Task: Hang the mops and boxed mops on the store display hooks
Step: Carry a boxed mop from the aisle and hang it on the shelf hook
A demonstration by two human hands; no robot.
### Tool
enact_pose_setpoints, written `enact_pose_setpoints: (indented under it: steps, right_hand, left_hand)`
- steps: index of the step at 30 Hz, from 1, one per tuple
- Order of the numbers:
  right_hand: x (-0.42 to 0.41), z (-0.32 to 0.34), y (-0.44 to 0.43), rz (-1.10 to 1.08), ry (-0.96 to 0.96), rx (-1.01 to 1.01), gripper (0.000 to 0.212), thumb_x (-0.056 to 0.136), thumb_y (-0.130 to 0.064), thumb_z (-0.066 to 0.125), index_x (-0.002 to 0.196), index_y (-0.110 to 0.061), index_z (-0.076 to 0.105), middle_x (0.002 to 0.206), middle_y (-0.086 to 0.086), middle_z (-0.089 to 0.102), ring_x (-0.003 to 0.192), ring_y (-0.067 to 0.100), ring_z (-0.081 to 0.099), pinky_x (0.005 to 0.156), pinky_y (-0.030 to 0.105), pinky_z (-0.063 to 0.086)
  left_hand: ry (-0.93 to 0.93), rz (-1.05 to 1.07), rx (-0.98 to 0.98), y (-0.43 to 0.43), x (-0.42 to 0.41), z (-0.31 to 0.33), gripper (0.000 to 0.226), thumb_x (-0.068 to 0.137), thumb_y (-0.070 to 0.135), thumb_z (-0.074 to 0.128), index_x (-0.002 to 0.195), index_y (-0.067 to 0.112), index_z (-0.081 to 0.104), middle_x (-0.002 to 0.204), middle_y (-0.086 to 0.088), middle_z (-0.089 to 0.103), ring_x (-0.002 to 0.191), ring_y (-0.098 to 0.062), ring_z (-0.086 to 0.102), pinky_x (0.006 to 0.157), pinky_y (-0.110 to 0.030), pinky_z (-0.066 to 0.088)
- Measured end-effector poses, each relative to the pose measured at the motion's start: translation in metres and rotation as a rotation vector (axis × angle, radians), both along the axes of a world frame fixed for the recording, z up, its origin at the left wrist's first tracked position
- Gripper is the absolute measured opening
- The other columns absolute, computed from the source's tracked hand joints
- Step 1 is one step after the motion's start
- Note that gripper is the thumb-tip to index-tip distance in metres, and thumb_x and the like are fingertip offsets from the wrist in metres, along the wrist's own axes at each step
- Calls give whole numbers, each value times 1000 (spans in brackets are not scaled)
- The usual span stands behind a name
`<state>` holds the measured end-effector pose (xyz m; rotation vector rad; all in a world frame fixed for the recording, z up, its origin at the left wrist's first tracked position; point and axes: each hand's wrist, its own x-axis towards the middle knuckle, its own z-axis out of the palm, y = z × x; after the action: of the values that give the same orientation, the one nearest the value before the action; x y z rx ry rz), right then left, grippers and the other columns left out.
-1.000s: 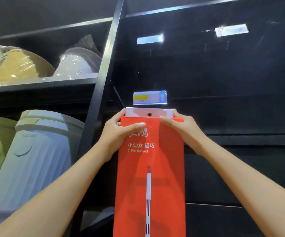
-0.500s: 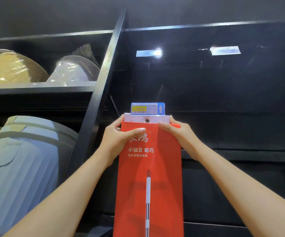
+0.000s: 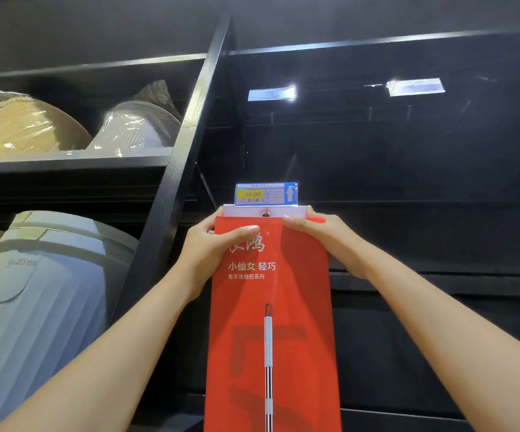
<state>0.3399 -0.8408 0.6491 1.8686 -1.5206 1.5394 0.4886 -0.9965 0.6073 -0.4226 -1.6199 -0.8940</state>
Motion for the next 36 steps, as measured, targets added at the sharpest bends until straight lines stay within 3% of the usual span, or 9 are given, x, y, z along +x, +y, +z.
enact_pose_setpoints:
  steps: [3, 7, 13, 18, 25, 28, 30, 32, 36]
  right_hand:
    - [-3, -6, -2, -54, -33, -8, 96, 78, -52, 73, 154, -30, 19, 112, -10, 69, 95, 8, 70, 81, 28, 56]
    - [-7, -12, -5, -82, -35, -24, 118, 64, -64, 75, 155, -31, 9, 128, -9, 57, 101, 6, 66, 83, 26, 55]
    - [-2, -3, -7, -69, -60, 26, 103, 80, -55, 67, 156, -30, 2, 115, -6, 64, 96, 12, 69, 79, 28, 56]
    - [-1, 6, -6, -85, -102, 34, 103, 80, -52, 70, 156, -27, 5, 108, -6, 70, 91, 11, 71, 70, 25, 56]
    - [-22, -19, -24, -118, -181, -45, 107, 71, -58, 76, 154, -27, 18, 141, 0, 52, 109, 13, 62, 81, 26, 53]
    - [-28, -41, -35, -58, -189, -152, 100, 71, -53, 79, 153, -29, 25, 133, -10, 57, 109, 9, 63, 92, 31, 54]
    - [-30, -66, -43, -22, -179, -211, 94, 67, -54, 81, 147, -29, 38, 119, -17, 64, 103, 6, 67, 91, 33, 55]
    - [-32, -96, -53, -39, -143, -266, 90, 66, -51, 81, 144, -29, 41, 115, -11, 70, 102, 6, 68, 92, 34, 55]
    - [-32, -157, -70, -157, -145, -308, 102, 69, -57, 78, 151, -43, 20, 130, -4, 57, 119, 7, 59, 103, 39, 49]
  left_hand:
    - [-6, -27, -7, -1, -4, -5, 47, 72, 24, 83, 116, 21, 68, 99, -14, 75, 86, -29, 73, 76, -39, 57]
    - [-30, 22, -47, -4, -4, -6, 52, 72, 31, 78, 121, 26, 64, 102, -10, 75, 88, -26, 74, 75, -36, 59]
    - [-22, 47, -37, -6, 0, 1, 52, 71, 33, 79, 121, 27, 65, 101, -10, 75, 89, -28, 74, 79, -40, 59]
    - [-55, 25, 35, -7, -2, 3, 46, 72, 32, 82, 115, 25, 68, 99, -11, 75, 88, -29, 74, 77, -40, 59]
    - [-59, -58, 197, -17, -30, -17, 30, 76, 23, 80, 103, 30, 69, 95, -10, 76, 81, -26, 75, 75, -41, 59]
    - [16, -41, 240, -18, -39, -26, 76, 74, 26, 82, 140, 32, 46, 96, -2, 75, 83, -16, 75, 71, -32, 58]
    - [65, 9, 216, -21, -47, -40, 79, 73, 42, 82, 142, 34, 44, 102, 8, 73, 89, -10, 73, 77, -29, 57]
    - [82, 70, 204, -26, -55, -62, 83, 69, 64, 75, 142, 40, 43, 111, 15, 71, 101, -8, 69, 93, -39, 54]
    - [66, 188, 204, -33, -63, -105, 81, 83, 61, 63, 146, 58, 12, 110, 45, 53, 117, 7, 53, 113, -37, 37]
